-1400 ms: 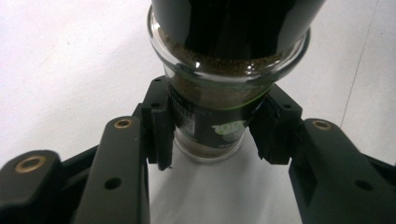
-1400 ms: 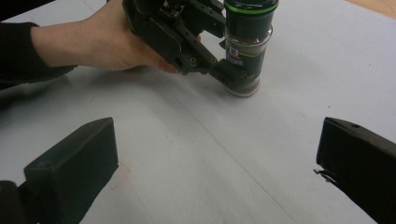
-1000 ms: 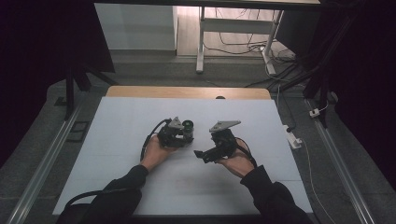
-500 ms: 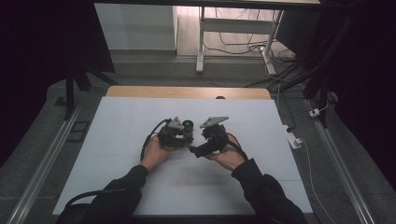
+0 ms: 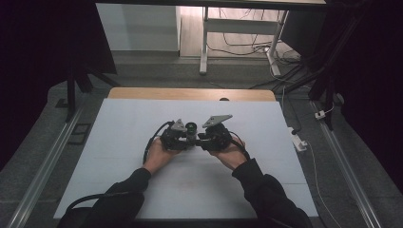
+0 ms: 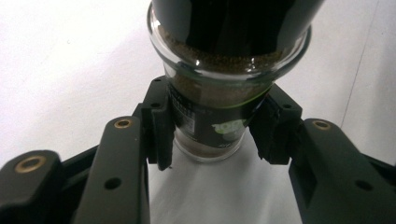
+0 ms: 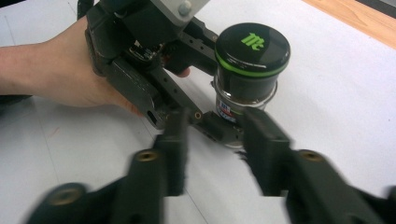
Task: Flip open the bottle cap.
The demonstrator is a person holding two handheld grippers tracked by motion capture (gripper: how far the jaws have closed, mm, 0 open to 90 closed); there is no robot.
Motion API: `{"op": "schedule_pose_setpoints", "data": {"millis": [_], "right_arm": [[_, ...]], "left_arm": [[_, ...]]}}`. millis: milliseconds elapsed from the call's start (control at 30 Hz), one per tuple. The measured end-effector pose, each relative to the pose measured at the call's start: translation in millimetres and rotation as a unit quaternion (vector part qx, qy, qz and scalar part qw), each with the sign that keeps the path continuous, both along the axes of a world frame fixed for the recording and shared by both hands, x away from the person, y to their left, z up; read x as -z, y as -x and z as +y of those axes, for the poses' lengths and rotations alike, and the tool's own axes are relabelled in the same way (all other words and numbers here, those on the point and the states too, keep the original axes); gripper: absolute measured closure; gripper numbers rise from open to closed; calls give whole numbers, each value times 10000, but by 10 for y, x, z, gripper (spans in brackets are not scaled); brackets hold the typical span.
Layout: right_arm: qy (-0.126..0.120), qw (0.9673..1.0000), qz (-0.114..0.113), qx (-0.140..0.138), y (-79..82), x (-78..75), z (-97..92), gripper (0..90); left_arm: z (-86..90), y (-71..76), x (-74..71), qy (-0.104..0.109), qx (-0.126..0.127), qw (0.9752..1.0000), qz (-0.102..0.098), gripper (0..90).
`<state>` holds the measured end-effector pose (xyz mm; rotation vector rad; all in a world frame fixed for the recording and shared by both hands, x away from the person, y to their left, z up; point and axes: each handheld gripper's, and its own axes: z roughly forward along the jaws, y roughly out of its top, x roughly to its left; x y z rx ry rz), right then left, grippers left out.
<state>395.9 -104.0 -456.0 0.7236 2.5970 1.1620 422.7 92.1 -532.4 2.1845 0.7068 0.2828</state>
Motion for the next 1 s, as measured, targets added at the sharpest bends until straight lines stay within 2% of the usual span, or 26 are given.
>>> {"op": "schedule_pose_setpoints", "data": {"millis": [33, 67, 100, 167, 267, 533, 633, 933, 1000], "right_arm": [[0, 10000, 0, 0, 0, 0, 0, 727], [-17, 10000, 55, -32, -22, 6, 11, 815], [-25, 9999, 82, -52, -31, 11, 16, 865], [-29, 9999, 128, -61, -37, 15, 20, 898], [-44, 9996, 259, -53, -69, 36, 28, 900], [-275, 9991, 308, 56, -117, 12, 44, 900], [-258, 9991, 320, 73, -132, 21, 80, 900], [-327, 9991, 268, 105, -129, 4, 115, 900], [-311, 9993, 186, 103, -130, 0, 117, 900]], "left_arm": [[1, 0, 0, -9, 5, 10000, -2, 539], [1, 0, -1, -16, 8, 10000, -6, 540], [1, 1, -1, -18, 12, 10000, -5, 540], [2, 0, -2, -26, 15, 10000, -9, 540], [1, 0, -3, -32, 13, 10000, -6, 540], [-1, 0, -3, -40, 12, 10000, -11, 540], [-1, 0, -4, -44, 13, 10000, -12, 540], [-6, 3, -2, -33, -1, 10000, -20, 541], [-6, 5, -4, -64, 12, 10000, -30, 541]]}}
